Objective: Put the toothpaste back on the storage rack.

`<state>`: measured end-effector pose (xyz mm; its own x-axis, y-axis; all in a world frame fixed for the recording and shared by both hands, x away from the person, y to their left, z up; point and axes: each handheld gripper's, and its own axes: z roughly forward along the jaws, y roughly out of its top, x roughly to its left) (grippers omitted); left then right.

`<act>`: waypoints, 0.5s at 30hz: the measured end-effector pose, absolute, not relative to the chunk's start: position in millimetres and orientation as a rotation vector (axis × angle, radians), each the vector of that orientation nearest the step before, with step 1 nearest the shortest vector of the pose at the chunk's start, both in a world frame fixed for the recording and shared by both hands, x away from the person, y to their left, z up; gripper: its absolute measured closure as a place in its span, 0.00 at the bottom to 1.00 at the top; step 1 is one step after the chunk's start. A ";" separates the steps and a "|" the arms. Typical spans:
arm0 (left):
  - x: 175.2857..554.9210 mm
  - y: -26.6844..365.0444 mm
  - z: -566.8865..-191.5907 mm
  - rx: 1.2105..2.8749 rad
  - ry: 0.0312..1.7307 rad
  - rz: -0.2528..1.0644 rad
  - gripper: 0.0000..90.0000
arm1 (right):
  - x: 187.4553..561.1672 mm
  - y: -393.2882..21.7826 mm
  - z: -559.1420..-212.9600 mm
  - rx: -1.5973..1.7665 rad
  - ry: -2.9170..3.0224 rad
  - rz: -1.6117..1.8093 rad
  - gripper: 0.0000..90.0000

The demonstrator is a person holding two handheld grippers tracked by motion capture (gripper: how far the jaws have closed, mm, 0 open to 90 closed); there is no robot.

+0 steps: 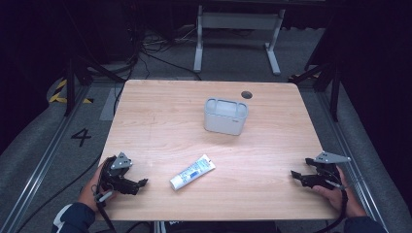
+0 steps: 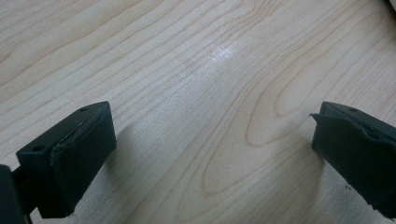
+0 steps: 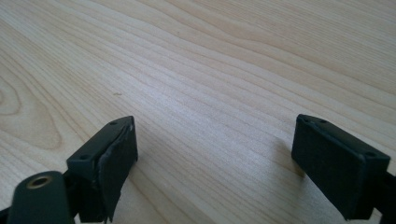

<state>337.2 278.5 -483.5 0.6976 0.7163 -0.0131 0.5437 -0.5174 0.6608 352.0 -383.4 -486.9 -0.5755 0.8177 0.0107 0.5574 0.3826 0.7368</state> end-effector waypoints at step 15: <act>345.9 268.1 -474.5 2.360 0.997 0.310 0.00 | 351.7 -383.1 -486.9 1.198 2.288 1.008 0.16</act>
